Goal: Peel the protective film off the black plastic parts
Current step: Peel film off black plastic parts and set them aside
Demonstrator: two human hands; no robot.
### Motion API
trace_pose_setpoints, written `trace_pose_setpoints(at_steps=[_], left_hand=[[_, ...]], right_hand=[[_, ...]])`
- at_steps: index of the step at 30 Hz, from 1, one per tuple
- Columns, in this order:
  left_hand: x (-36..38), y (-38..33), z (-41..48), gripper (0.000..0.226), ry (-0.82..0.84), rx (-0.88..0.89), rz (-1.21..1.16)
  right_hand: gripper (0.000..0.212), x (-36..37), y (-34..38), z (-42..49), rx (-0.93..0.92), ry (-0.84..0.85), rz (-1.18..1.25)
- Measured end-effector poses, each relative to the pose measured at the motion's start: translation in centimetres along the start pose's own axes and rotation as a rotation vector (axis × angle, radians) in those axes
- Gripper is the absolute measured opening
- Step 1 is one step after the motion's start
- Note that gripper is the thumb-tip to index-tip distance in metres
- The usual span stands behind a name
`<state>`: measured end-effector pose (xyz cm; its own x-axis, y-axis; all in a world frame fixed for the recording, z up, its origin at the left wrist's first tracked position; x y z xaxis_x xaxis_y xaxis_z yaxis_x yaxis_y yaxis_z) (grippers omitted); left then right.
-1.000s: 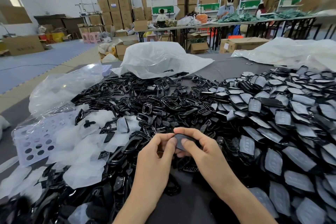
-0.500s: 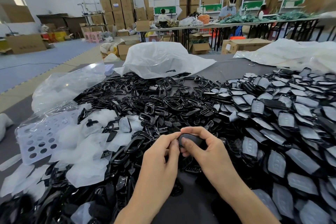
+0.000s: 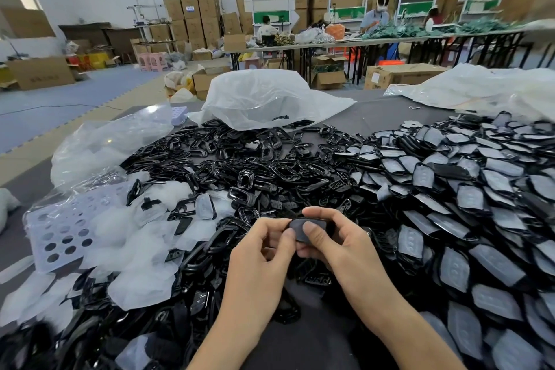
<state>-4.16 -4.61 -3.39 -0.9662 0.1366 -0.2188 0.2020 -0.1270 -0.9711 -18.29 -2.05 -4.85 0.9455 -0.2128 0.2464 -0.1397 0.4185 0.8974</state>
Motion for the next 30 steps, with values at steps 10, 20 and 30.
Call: trace_pose_setpoints(at_steps=[10, 20, 30], left_hand=[[-0.6, -0.3, 0.0, 0.016, -0.024, 0.025, -0.088], [0.0, -0.5, -0.3, 0.015, 0.046, 0.075, 0.0], [0.6, -2.5, -1.6, 0.029, 0.005, 0.38, 0.309]], right_hand=[[0.027, 0.8, -0.8, 0.1, 0.093, -0.059, 0.238], [0.031, 0.1, -1.2, 0.2, 0.148, -0.018, 0.228], [0.006, -0.4, 0.0, 0.3, 0.096, 0.094, 0.047]])
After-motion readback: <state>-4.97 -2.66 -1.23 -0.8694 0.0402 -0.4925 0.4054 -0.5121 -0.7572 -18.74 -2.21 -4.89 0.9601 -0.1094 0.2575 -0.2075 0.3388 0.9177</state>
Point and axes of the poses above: each hand's wrist, its own z-axis towards the middle knuckle, its own x-axis out of the palm, y = z × x, the point moved 7 cm from there along z, towards the middle knuckle, and after that the axes turned 14 degrees about -x, right-handed, at the moved point
